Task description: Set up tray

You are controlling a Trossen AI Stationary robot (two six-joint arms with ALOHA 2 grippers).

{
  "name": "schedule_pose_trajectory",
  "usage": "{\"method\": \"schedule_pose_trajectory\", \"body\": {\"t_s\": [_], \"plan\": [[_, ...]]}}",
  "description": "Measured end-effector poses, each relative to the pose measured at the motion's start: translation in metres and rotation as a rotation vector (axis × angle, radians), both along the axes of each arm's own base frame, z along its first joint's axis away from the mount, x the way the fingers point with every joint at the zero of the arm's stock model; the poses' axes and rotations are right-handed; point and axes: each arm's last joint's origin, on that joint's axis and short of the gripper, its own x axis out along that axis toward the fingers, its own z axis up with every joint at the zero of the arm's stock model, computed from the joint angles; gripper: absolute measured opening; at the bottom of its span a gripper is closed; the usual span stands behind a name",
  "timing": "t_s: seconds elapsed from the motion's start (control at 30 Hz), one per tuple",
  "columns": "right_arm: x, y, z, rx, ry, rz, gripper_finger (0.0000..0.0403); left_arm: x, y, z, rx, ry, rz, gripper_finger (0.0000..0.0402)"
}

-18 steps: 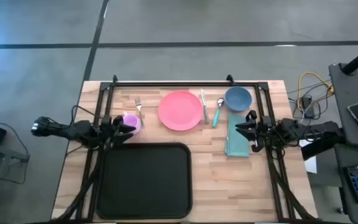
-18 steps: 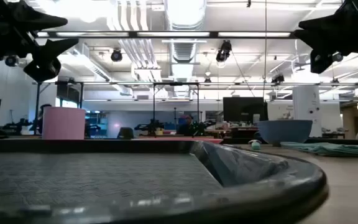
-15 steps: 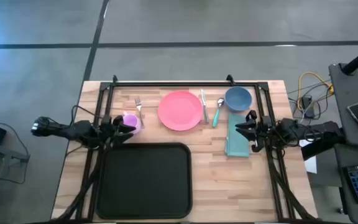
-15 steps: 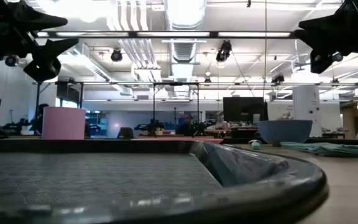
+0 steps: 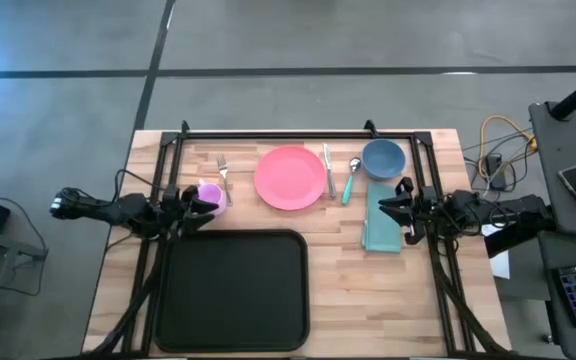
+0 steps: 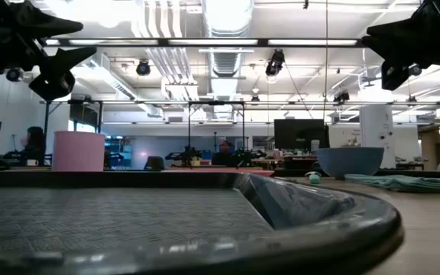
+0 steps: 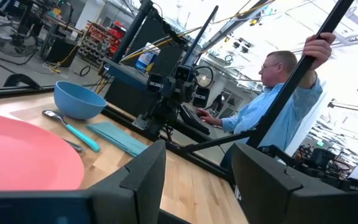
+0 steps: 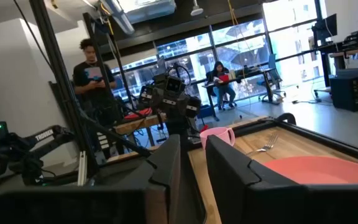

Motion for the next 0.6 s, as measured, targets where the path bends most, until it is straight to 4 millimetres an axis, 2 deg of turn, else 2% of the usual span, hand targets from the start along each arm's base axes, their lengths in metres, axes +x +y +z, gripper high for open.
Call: {"method": "schedule_pose_trajectory", "body": {"t_s": [0.33, 0.6], "plan": [[0.0000, 0.0000, 0.0000, 0.000, 0.000, 0.000, 0.0084, 0.0000, 0.0000, 0.0000, 0.000, 0.000, 0.000, 0.0166], [0.0000, 0.0000, -0.0001, 0.000, 0.000, 0.000, 0.0073, 0.0000, 0.0000, 0.0000, 0.000, 0.000, 0.000, 0.0166]]}}
